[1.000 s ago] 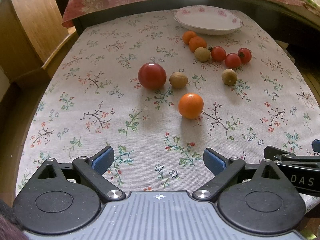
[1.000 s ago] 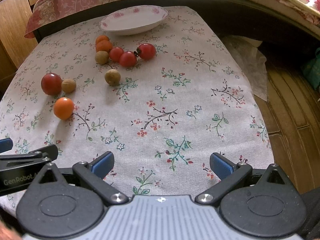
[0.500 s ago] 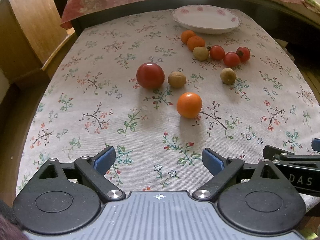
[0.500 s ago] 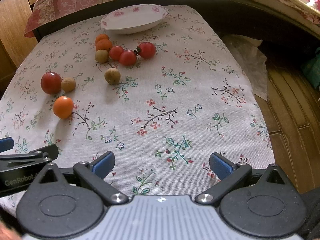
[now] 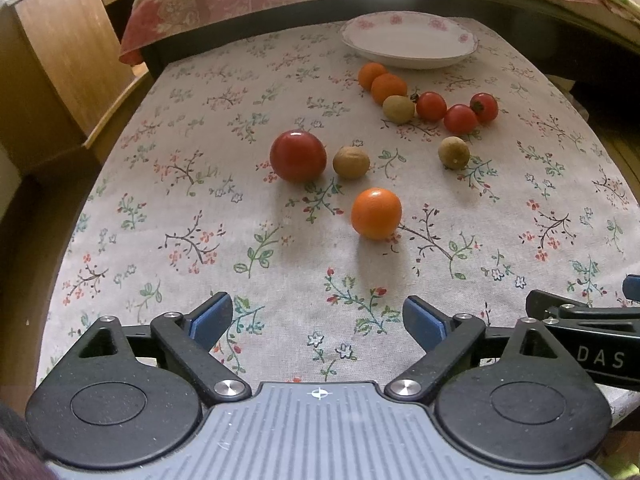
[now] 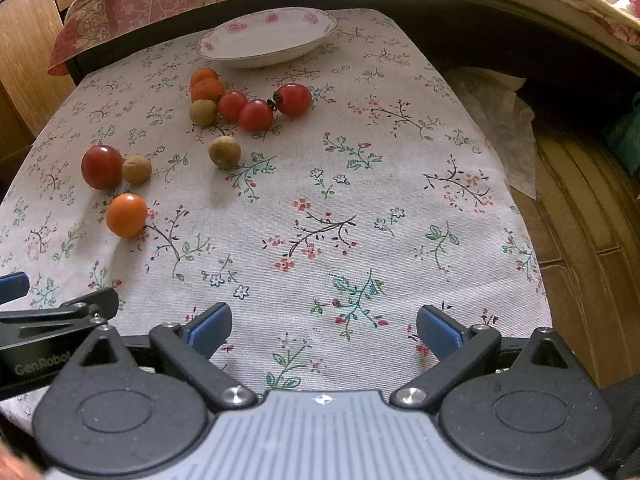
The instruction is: Organize fruits
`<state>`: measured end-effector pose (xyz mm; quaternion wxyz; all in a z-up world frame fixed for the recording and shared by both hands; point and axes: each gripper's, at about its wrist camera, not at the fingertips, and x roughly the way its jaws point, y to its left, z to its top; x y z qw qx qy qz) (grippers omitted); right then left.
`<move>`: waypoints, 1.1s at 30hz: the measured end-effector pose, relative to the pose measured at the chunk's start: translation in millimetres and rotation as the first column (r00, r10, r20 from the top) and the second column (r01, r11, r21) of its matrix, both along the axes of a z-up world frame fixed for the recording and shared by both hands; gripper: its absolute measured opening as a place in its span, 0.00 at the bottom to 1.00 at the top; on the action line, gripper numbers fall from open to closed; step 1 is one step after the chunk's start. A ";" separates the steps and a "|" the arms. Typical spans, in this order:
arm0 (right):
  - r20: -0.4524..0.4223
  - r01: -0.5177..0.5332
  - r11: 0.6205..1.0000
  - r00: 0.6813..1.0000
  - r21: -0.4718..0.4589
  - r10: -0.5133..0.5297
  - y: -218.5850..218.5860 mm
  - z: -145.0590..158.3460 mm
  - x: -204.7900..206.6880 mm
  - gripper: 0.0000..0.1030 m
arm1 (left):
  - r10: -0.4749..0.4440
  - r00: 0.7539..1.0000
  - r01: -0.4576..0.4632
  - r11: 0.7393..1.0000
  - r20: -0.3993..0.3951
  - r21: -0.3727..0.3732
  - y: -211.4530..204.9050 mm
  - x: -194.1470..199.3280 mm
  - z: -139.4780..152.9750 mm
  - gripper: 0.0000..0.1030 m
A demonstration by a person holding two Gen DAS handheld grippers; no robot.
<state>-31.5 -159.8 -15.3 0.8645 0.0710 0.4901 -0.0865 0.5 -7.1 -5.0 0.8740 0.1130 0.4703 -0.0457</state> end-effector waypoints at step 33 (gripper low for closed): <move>-0.001 0.000 1.000 1.000 0.031 0.000 -6.2 -0.2 7.9 0.95 | -0.107 0.985 0.104 0.994 0.138 0.030 -11.4 1.4 0.6 0.85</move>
